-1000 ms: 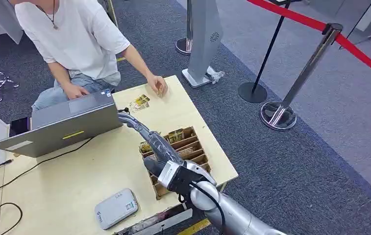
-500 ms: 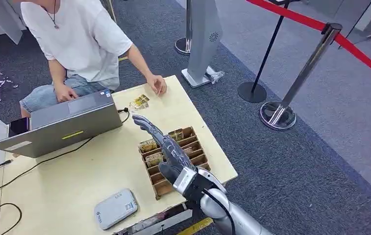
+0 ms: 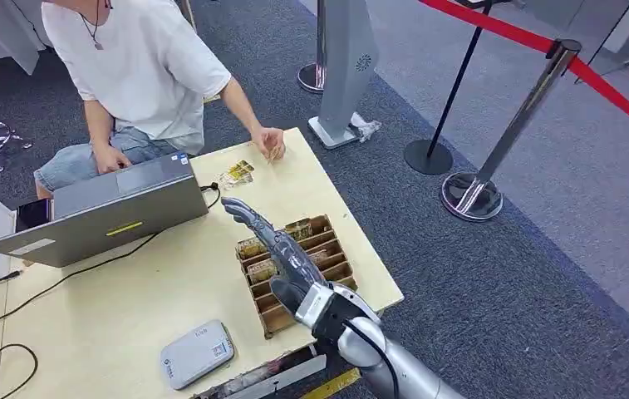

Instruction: Pass the card to the sensor for recognition and then transmit it.

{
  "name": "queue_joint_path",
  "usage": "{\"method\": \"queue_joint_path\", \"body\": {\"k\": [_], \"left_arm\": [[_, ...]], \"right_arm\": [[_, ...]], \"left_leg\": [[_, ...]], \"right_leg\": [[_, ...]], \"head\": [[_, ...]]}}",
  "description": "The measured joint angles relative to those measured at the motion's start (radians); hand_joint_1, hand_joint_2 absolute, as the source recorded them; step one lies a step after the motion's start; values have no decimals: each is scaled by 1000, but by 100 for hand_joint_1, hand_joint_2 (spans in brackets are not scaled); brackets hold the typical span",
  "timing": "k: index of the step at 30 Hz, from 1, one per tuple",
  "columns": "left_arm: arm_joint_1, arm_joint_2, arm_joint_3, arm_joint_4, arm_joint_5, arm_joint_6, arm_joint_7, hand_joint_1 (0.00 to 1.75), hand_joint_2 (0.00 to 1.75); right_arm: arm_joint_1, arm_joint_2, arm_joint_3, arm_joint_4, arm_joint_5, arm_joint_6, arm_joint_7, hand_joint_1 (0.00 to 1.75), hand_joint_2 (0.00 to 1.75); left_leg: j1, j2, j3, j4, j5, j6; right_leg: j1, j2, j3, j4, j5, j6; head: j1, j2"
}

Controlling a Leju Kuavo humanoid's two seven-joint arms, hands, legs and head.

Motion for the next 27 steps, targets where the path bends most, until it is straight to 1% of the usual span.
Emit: {"method": "queue_joint_path", "body": {"k": [10,19,27], "left_arm": [[6,-2,5,0,26,7,1,0,0],[12,-10,12,0,19,7,-3,0,0],[12,-13,12,0,8,18,-2,0,0]], "right_arm": [[-46,28,15,9,3,8,50,0,0],[-53,39,18,6,17,15,64,0,0],[-30,51,6,-30,39,30,73,0,0]], "left_leg": [[0,0,0,0,0,0],[0,0,0,0,0,0],[0,0,0,0,0,0]], "right_leg": [[0,0,0,0,0,0],[0,0,0,0,0,0],[0,0,0,0,0,0]], "head": [[0,0],[0,0],[0,0]]}}
